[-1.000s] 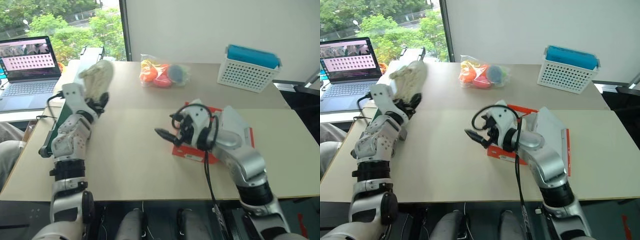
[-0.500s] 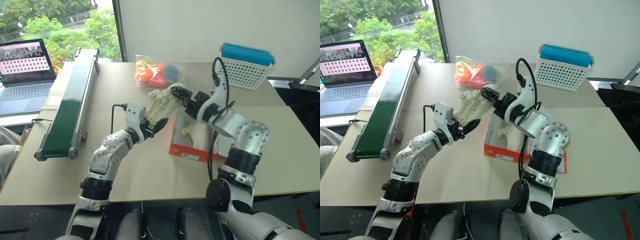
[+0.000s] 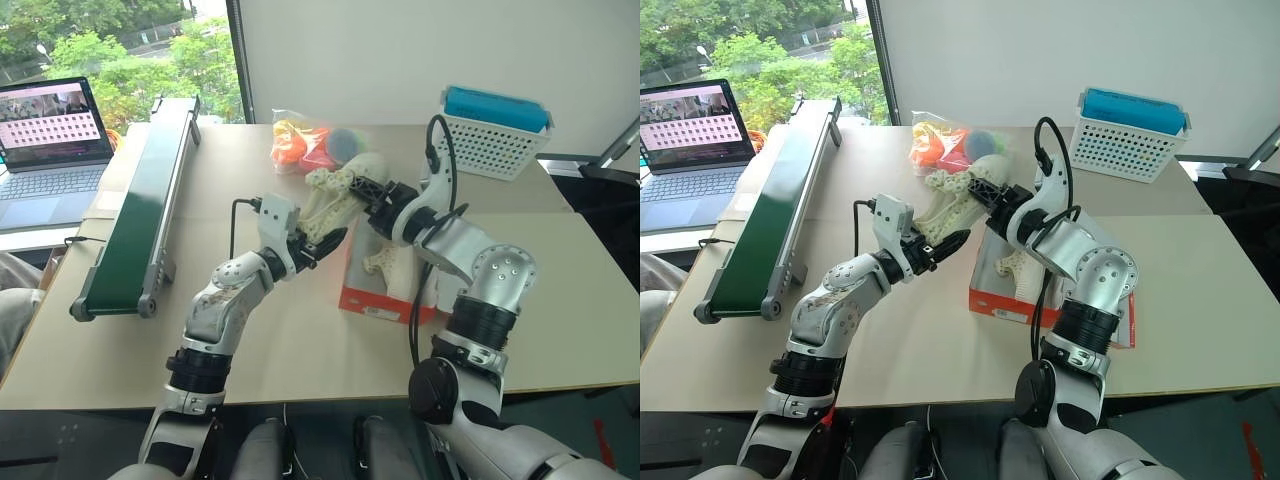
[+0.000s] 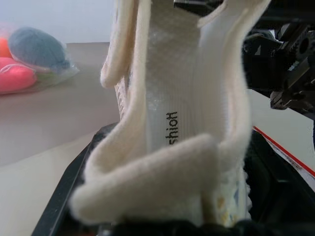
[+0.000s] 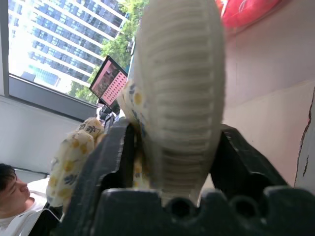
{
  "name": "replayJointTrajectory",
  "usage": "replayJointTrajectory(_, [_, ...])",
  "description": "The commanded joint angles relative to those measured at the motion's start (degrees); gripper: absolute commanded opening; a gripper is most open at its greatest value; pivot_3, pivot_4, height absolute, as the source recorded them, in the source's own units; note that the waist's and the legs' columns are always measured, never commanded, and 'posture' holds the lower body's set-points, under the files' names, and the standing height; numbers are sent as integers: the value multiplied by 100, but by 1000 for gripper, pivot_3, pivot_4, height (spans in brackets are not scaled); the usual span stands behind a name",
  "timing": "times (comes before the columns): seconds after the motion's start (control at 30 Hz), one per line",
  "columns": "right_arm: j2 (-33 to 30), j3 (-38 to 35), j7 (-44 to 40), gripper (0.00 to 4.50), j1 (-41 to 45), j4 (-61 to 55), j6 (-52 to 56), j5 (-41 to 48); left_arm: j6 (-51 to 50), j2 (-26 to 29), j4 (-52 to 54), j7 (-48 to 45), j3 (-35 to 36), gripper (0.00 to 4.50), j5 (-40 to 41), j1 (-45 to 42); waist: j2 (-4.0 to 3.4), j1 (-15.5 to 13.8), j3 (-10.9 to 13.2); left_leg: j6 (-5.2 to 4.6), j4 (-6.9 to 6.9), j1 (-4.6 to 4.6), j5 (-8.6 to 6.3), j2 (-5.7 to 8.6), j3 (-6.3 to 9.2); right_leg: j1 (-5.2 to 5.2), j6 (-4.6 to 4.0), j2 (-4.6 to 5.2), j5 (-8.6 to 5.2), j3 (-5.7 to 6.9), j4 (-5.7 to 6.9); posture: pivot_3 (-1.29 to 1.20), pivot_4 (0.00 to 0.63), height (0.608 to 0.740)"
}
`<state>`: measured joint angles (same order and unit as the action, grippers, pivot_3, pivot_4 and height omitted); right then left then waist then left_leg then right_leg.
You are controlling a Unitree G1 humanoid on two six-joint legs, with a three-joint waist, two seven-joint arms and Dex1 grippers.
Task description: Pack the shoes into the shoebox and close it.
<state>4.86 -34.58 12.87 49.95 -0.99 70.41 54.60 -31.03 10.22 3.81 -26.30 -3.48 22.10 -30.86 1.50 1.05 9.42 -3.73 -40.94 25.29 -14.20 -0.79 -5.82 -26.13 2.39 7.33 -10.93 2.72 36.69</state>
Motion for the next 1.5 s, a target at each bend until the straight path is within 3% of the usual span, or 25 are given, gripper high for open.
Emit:
replayJointTrajectory(0.03, [57,98,21,931,86,-131,-162,348,68,-21,167,34,-111,2854,-136,-110,0,0,0,0,0,0,0,0,0,0,0,0,0,0,0,0,150,705])
replayJointTrajectory(0.13, [27,129,66,652,79,-110,-215,382,110,14,135,18,-201,2854,-276,-100,0,0,0,0,0,0,0,0,0,0,0,0,0,-1,0,0,150,705])
replayJointTrajectory(0.27, [37,133,150,645,84,-144,-373,402,249,146,331,-264,-434,4382,-371,44,0,0,0,0,1,0,0,0,0,0,0,0,0,-1,-1,0,150,705])
replayJointTrajectory(0.3, [25,133,160,645,88,-148,-410,403,265,176,350,-289,-489,4463,-418,53,0,1,0,0,1,0,0,0,0,0,0,-1,0,-1,0,0,150,705])
replayJointTrajectory(0.47, [-838,51,211,645,423,183,-650,-23,195,413,664,-753,-580,4463,-238,312,-2,-3,1,-2,1,0,-1,-1,-1,-1,1,-1,0,-2,-1,0,150,705])
replayJointTrajectory(0.7, [-2638,226,208,645,1278,1655,773,-324,300,956,703,-1413,-620,4463,-290,596,-6,-17,4,-13,3,4,-7,0,-7,-2,2,1,-2,-5,-9,0,150,705])
replayJointTrajectory(0.8, [-3039,492,-19,645,1558,2100,1524,-486,423,1086,620,-1625,-681,4463,-357,627,-9,21,4,-17,7,2,-10,-3,-12,-6,0,-1,-3,-11,-5,0,150,705])
replayJointTrajectory(1.1, [-2803,1190,-568,645,1536,2682,2017,-1280,711,1130,468,-1901,-931,4463,-529,650,-10,19,3,-51,8,0,-29,-4,-16,-5,1,-1,-3,-17,-7,0,150,705])
replayJointTrajectory(1.3, [-2602,1857,-1139,645,1373,3443,1156,-2013,641,1031,583,-1794,-953,4463,-568,718,-11,-3,3,-45,6,0,-26,-3,-17,-3,1,-1,-3,-17,-9,0,150,705])
replayJointTrajectory(1.5, [-2447,3063,-2258,645,1287,4573,-68,-2968,634,966,631,-1712,-991,4463,-638,790,-12,18,2,-19,7,-1,-10,-4,-19,-3,1,-2,-3,-17,-9,0,150,705])
